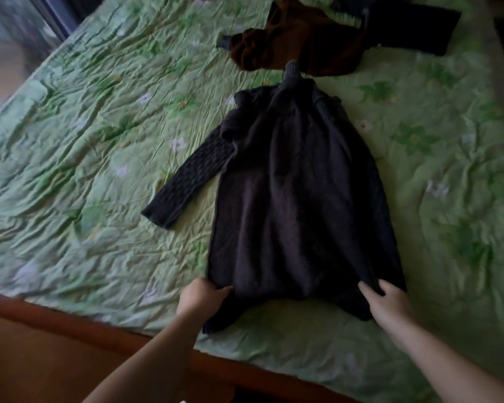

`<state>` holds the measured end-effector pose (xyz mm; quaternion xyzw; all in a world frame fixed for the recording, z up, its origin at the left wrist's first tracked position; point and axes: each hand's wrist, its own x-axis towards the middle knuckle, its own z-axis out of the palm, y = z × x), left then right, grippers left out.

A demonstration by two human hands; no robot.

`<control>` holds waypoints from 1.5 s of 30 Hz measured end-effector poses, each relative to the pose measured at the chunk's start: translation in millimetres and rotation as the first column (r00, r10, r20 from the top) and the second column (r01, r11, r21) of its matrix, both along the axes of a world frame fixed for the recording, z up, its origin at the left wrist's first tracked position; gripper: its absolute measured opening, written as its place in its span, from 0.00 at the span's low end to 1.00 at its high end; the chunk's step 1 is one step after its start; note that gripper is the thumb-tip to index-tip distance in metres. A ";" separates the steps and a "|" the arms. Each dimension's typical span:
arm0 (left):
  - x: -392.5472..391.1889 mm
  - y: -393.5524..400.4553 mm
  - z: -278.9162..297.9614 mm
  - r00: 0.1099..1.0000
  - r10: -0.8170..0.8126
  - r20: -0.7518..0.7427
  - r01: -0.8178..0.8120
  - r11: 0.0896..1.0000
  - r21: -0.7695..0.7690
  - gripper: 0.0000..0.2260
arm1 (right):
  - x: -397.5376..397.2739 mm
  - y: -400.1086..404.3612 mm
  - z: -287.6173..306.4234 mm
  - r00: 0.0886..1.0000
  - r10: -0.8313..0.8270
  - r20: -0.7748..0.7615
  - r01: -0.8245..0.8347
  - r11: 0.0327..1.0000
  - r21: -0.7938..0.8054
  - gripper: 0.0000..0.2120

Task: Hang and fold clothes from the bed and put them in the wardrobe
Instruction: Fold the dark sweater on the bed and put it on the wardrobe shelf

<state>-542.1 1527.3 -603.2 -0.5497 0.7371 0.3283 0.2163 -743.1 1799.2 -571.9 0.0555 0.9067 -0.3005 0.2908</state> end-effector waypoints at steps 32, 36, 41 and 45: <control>33.6 -28.5 12.2 0.992 -0.076 -0.103 0.046 0.963 -0.265 0.20 | -28.2 62.4 -37.1 0.997 -0.072 0.018 0.070 0.994 0.087 0.33; -12.9 -10.3 17.3 0.956 -0.153 -0.250 0.079 0.956 -0.283 0.20 | -37.8 59.2 -45.5 0.991 -0.131 -0.038 0.132 0.991 0.017 0.26; -51.8 22.4 24.4 0.920 -0.177 -0.351 0.097 0.967 -0.234 0.18 | -48.7 66.1 -39.6 0.971 -0.239 0.027 0.240 0.968 -0.076 0.14; -73.4 44.0 23.8 0.896 -0.185 -0.403 0.114 0.975 -0.193 0.17 | -55.1 60.2 -44.6 0.984 -0.151 0.098 0.163 0.978 -0.130 0.29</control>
